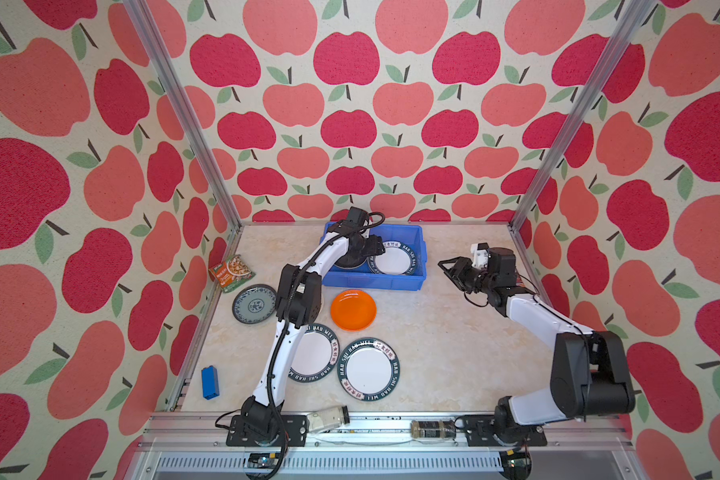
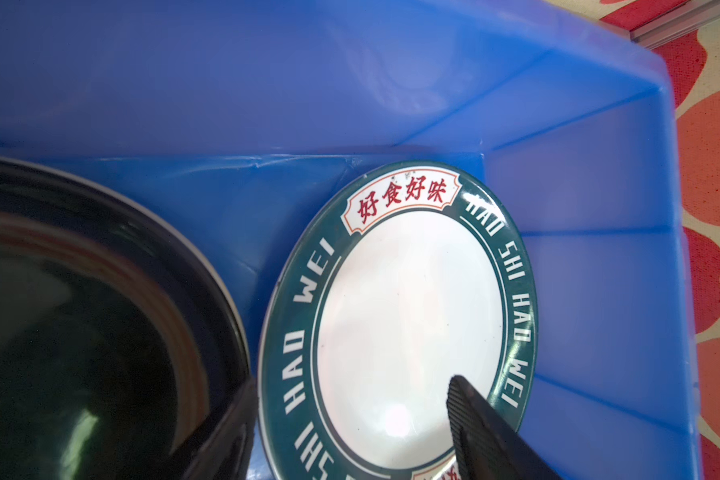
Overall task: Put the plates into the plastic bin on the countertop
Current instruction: 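Move the right gripper to another green-rimmed plate while the left arm draws back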
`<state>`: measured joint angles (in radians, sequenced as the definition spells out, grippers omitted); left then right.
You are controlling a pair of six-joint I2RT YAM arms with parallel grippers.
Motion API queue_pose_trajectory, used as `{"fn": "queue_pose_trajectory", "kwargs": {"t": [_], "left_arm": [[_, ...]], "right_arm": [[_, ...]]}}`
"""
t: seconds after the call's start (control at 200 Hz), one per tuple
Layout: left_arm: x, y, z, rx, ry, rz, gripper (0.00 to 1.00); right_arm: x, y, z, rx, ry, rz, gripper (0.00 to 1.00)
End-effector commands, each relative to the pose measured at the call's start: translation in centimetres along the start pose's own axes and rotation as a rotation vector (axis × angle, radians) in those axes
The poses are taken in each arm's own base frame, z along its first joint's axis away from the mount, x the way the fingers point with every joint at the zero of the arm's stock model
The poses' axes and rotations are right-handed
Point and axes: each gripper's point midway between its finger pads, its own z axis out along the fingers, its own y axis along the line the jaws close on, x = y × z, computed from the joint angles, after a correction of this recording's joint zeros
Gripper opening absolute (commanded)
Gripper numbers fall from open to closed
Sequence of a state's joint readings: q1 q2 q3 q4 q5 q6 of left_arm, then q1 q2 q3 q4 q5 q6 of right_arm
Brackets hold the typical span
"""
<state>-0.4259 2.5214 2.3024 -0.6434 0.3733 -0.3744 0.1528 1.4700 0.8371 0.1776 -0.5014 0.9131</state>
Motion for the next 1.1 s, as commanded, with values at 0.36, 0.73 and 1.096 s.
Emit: {"fn": "queue_pose_trajectory", "kwargs": {"t": [0.36, 0.73, 1.096], "left_arm": [[-2.2, -2.6, -3.0, -0.046, -0.087, 0.112, 1.00], [-1.0, -5.2, -13.6, -0.046, -0.290, 0.176, 0.99], [8.8, -6.7, -21.5, 0.203, -0.222, 0.082, 0.99]], "right_arm": [[1.1, 1.8, -1.0, 0.020, 0.017, -0.109, 0.47], [6.7, 4.5, -3.4, 0.082, 0.153, -0.359, 0.47], [16.7, 3.0, -4.3, 0.007, 0.440, -0.392, 0.49]]}}
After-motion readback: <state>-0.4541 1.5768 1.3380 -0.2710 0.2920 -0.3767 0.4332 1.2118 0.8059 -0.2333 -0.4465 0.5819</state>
